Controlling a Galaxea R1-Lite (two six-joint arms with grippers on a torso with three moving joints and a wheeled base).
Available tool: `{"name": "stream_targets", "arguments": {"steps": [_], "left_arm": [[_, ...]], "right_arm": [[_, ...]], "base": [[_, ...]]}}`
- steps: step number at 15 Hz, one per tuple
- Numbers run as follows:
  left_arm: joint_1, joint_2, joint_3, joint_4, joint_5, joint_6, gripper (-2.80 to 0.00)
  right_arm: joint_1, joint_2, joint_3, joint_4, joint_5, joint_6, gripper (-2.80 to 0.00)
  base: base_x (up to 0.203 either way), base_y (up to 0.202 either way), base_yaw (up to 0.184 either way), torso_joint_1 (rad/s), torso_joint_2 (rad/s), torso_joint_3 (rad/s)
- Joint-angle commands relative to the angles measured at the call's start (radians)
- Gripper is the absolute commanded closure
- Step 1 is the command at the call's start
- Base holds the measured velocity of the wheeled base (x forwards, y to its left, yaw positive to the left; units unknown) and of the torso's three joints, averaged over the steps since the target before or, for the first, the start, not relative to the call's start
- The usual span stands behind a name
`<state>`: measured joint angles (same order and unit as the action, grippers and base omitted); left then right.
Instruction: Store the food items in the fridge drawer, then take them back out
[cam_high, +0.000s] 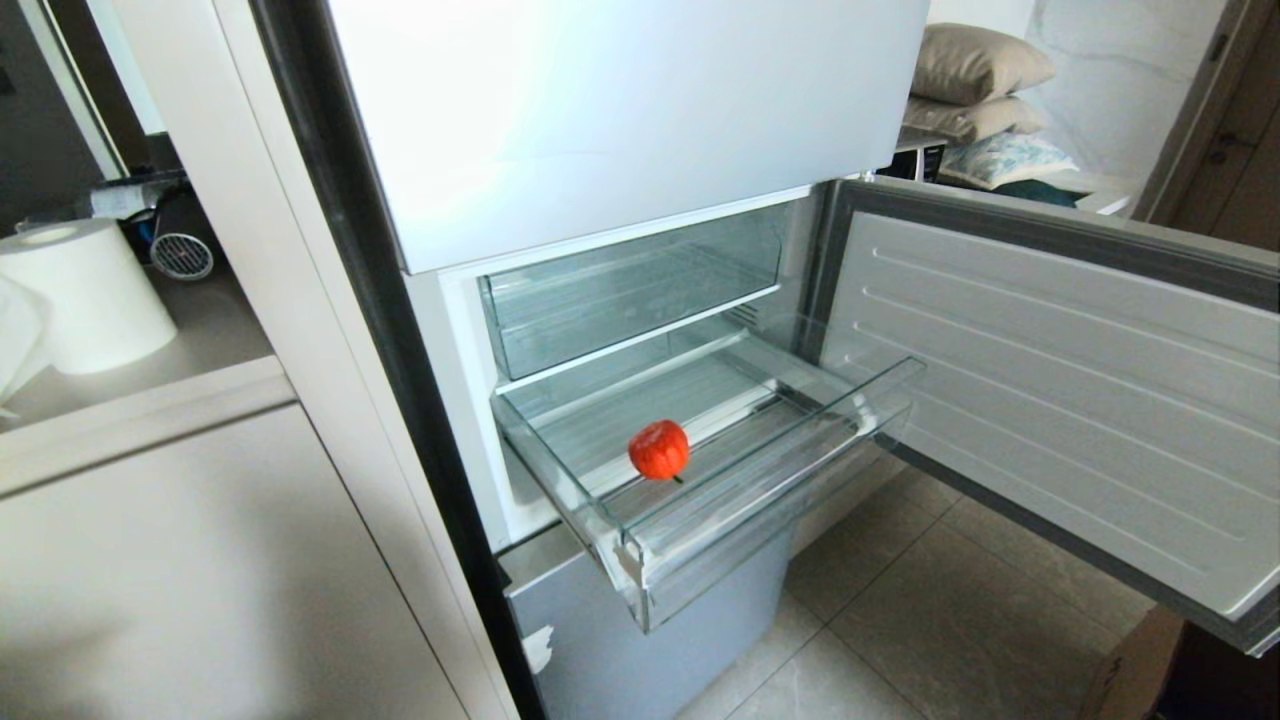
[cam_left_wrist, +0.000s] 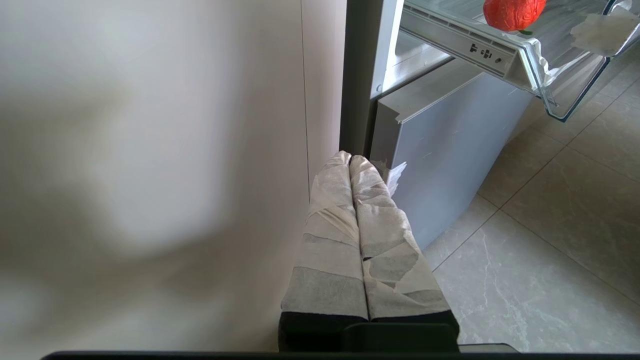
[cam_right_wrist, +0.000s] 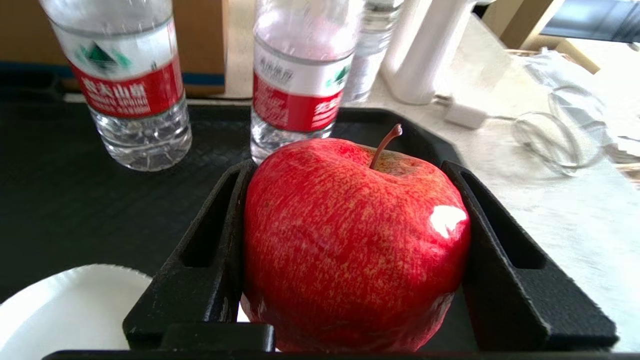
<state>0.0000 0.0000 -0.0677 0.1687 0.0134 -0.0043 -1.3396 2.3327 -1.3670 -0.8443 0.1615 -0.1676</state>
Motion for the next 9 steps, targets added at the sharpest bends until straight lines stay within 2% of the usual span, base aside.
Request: {"name": "stream_targets", "arguments": {"steps": [1,4,9], "left_arm": [[0.0,0.0,0.0,0.0,0.0,0.0,0.0],[0.0,0.0,0.0,0.001,0.0,0.0,0.0],[0.0,0.0,0.0,0.0,0.0,0.0,0.0]], "right_arm": [[0.013,0.064,-0.026,-0.027,0.0,-0.004,0.0],[0.031,0.13,-0.053,-0.079,-0.018,-0.02,0.0],[0.054,0.175,-0.073,-0.088,-0.031,-0.023,0.0]], "base": [[0.0,0.0,0.0,0.0,0.0,0.0],[0.0,0.0,0.0,0.0,0.0,0.0],[0.0,0.0,0.0,0.0,0.0,0.0]]}}
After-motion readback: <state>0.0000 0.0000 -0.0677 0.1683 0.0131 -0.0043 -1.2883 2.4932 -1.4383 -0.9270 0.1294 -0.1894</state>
